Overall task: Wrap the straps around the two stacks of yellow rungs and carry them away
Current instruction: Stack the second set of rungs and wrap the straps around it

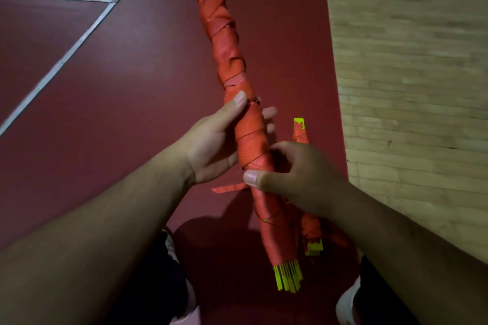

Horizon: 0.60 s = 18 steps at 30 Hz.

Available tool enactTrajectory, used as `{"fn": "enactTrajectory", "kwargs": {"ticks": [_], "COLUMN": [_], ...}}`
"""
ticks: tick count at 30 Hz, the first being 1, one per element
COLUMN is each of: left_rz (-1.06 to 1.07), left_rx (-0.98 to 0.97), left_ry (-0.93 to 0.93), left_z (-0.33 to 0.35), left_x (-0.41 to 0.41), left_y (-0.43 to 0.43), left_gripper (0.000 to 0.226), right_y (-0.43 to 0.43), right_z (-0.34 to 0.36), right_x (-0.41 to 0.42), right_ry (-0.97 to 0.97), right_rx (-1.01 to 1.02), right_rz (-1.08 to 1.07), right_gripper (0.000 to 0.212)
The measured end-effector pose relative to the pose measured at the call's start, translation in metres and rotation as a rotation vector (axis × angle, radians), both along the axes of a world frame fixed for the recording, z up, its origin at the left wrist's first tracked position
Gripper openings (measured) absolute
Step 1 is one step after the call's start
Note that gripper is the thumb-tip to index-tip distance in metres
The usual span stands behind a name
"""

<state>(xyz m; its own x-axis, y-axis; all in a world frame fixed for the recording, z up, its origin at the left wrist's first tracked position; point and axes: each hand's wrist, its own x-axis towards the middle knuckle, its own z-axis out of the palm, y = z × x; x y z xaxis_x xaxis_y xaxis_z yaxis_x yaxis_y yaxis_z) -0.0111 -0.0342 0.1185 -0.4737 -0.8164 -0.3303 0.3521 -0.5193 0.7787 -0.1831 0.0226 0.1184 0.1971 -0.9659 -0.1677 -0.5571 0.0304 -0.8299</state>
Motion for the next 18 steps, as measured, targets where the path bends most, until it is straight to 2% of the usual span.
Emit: {"fn": "enactTrajectory", "kwargs": {"ticks": [2, 3, 6, 7, 9, 11, 12, 15, 18], "left_rz": [-0.061, -0.06, 0.068, 0.106, 0.129, 0.12, 0.111, 0.081, 0.072], "left_rx": [-0.008, -0.031, -0.088, -0.094, -0.101, -0.086, -0.077, -0.058, -0.039], "left_ry": [0.091, 0.108, 0.03, 0.011, -0.025, -0.07, -0.083, -0.087, -0.049], "left_z": [-0.005, -0.006, -0.001, 0.001, 0.003, 0.004, 0.003, 0.0, -0.001], "left_x": [-0.001, -0.002, -0.007, -0.007, -0.004, 0.003, 0.007, 0.015, 0.018], "left_y": [0.001, 0.002, 0.002, 0.002, -0.002, -0.006, -0.007, -0.01, -0.012], "left_gripper": [0.085, 0.084, 0.043, 0.037, 0.036, 0.044, 0.048, 0.051, 0.061], "right_y": [0.001, 0.0, -0.005, -0.007, -0.011, -0.014, -0.015, -0.02, -0.023], "right_z": [-0.003, -0.004, -0.002, -0.001, 0.002, 0.003, 0.003, -0.001, -0.004], "right_x": [0.001, 0.001, -0.001, -0.002, -0.003, -0.005, -0.007, -0.017, -0.023], "right_ry": [-0.085, -0.129, -0.119, -0.084, -0.042, 0.008, 0.055, 0.18, 0.167], "right_rx": [0.008, 0.023, 0.028, 0.015, -0.024, -0.056, -0.067, -0.067, -0.018], "right_rz": [0.002, 0.001, 0.073, 0.124, 0.155, 0.128, 0.131, 0.161, 0.173], "right_gripper": [0.03, 0.03, 0.05, 0.052, 0.052, 0.064, 0.063, 0.031, 0.019]}}
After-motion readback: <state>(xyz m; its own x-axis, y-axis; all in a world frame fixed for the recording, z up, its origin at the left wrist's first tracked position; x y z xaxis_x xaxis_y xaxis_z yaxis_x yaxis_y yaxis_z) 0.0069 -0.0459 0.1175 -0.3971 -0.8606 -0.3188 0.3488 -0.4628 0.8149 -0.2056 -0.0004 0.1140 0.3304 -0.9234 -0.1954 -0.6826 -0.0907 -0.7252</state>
